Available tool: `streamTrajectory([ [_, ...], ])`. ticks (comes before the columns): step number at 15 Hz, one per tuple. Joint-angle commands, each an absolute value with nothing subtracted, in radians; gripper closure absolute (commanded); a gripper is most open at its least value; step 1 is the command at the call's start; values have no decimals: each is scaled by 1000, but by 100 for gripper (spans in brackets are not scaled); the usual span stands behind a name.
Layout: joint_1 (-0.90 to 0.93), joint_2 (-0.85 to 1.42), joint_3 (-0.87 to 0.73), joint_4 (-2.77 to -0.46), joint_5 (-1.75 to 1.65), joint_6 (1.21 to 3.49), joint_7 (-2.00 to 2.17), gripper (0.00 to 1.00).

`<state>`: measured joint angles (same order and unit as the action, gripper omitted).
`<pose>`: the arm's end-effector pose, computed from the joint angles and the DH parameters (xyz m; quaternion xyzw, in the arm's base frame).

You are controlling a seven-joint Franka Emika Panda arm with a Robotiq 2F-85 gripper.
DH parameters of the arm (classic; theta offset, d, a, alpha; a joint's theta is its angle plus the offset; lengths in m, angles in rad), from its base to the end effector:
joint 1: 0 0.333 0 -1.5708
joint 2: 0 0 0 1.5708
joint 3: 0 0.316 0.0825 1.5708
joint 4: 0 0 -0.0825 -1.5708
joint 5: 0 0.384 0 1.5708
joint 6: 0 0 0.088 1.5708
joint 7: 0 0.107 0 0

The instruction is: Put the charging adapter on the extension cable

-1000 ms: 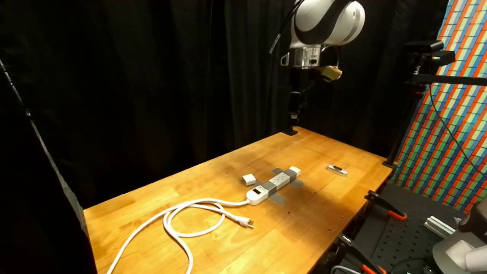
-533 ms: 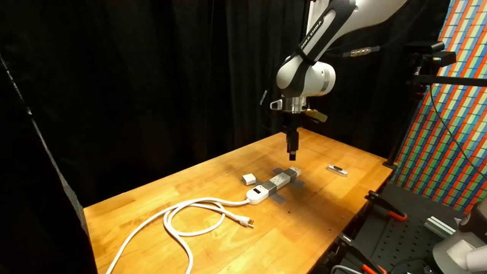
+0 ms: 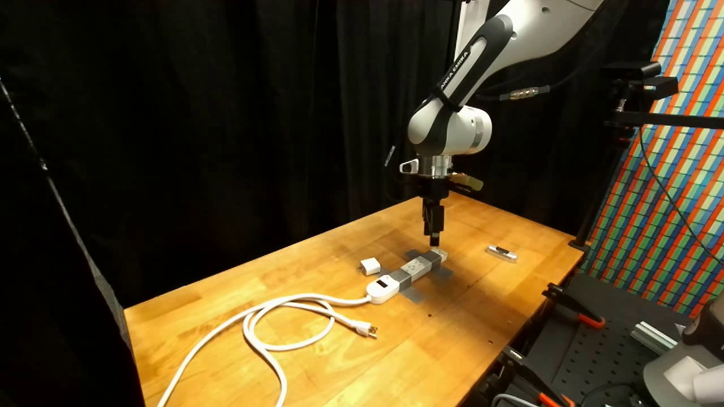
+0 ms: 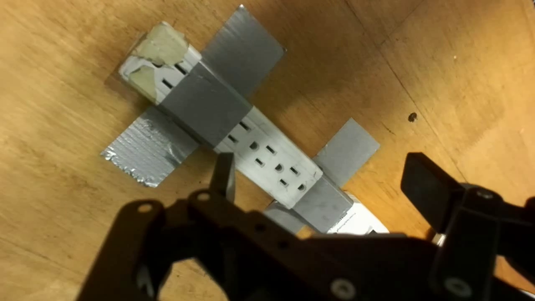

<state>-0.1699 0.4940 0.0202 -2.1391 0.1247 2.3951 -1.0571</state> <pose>0.5360 -0.0794 0.1522 -0.9129 -0.3883 0.0742 0.1015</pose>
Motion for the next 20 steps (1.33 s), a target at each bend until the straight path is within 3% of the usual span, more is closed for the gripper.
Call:
streamTrajectory([
  [1, -186, 494, 36, -2138, 113, 2394, -1049, 0],
  [5, -322, 573, 152, -2083, 402, 2440, -1207, 0],
  [10, -405, 704, 282, -2055, 625, 2668, -1420, 0],
  [20, -521, 909, 558, -2086, 547, 3279, -1783, 0],
])
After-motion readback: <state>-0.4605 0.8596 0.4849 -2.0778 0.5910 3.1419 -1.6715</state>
